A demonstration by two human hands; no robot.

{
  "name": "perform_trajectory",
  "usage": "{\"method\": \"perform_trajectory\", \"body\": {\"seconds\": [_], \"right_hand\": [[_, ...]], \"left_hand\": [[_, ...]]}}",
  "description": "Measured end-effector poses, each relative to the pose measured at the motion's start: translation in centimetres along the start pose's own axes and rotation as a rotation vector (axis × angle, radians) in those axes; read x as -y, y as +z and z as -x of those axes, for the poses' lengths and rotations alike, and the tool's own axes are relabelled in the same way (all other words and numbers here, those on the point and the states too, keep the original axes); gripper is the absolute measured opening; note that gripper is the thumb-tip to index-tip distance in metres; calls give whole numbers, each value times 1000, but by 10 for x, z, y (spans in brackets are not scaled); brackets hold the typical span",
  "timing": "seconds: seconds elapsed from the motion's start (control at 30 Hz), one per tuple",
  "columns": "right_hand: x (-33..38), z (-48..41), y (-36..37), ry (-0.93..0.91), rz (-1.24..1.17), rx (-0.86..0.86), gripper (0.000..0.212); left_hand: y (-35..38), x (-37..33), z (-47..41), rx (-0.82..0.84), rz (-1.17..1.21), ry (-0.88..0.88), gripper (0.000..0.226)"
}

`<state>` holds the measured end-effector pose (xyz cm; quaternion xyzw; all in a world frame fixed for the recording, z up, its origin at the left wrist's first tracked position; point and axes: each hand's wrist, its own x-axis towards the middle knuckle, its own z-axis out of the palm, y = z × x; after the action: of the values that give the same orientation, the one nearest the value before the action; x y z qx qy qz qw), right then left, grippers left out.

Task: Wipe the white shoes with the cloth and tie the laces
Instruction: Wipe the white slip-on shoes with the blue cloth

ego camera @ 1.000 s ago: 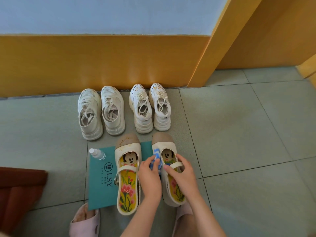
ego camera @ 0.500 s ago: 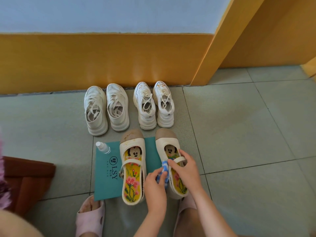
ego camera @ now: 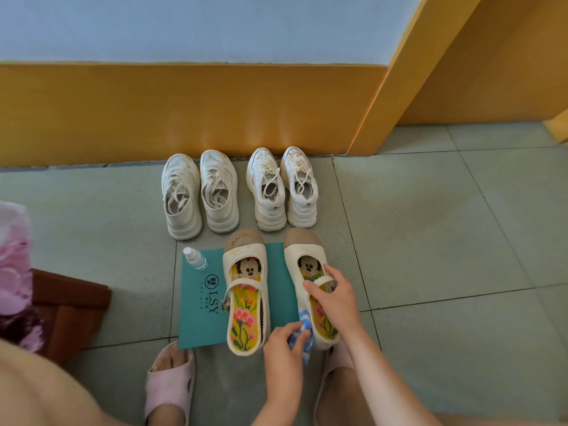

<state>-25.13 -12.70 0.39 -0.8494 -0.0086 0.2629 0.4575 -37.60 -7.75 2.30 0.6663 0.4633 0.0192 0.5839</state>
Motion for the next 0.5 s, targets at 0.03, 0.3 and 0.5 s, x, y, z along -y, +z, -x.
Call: {"method": "perform_trajectory", "body": {"seconds": [0.03, 0.3, 0.5], "right_hand": [[1, 0, 0, -2, 7, 2, 65], [3, -1, 5, -16, 90, -15, 68], [6, 0, 6, 2, 95, 0, 70]], "left_hand": [[-1, 1, 3, 13, -1, -1, 13], [-6, 5, 19, 92, 6, -81, 14], [-25, 14, 32, 106, 5, -143, 46]]}}
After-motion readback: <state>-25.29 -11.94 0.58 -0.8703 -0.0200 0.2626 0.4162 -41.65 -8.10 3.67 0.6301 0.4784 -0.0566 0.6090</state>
